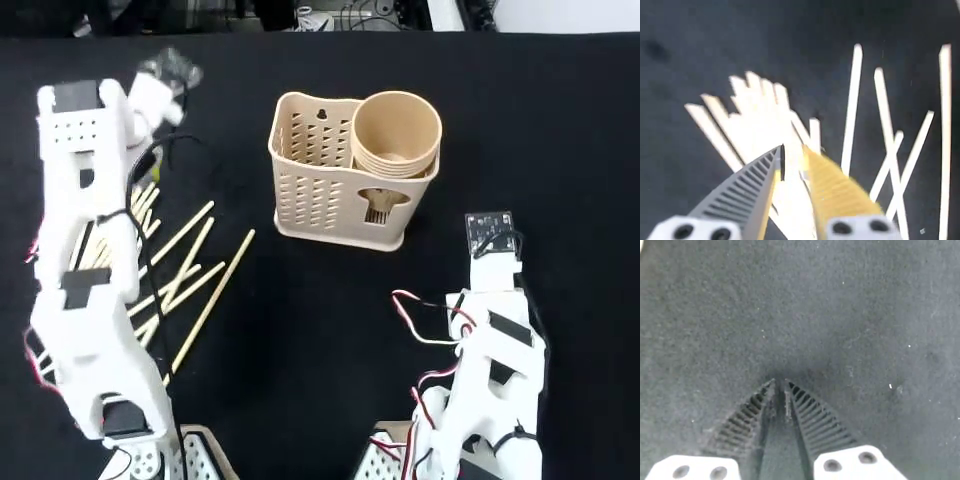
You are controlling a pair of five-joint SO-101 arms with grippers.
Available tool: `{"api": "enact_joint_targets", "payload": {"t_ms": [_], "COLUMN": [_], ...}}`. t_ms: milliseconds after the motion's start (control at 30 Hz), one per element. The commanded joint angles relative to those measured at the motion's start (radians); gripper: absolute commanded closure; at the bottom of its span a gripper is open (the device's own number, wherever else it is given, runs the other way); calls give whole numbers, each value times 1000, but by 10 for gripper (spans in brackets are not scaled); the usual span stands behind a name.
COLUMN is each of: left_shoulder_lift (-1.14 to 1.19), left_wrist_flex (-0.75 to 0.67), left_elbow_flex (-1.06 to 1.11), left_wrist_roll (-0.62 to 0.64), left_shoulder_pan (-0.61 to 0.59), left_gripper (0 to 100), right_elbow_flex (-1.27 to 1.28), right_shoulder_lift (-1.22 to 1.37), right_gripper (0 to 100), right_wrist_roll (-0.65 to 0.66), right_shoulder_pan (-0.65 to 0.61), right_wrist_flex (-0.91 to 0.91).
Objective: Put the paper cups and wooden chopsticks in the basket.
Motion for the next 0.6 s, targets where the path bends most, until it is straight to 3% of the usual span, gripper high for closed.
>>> {"api": "enact_joint_targets", "payload": {"t_ms": [0,333,567], "left_shoulder_lift": [158,416,482], "left_wrist_flex": [-2,-2,81], "left_elbow_flex": [-13,-160,-269], "left_wrist_roll": [-28,-25,-29], "left_shoulder_pan": [-24,13,22], "left_gripper": [842,843,971], "right_elbow_flex": [-16,-16,-16], "right_shoulder_lift": [-21,-21,-21], "right_gripper": [979,979,979], "right_wrist_roll": [-11,-11,-11], "right_shoulder_pan": [5,5,5], "right_wrist_flex": [-9,-9,-9]}}
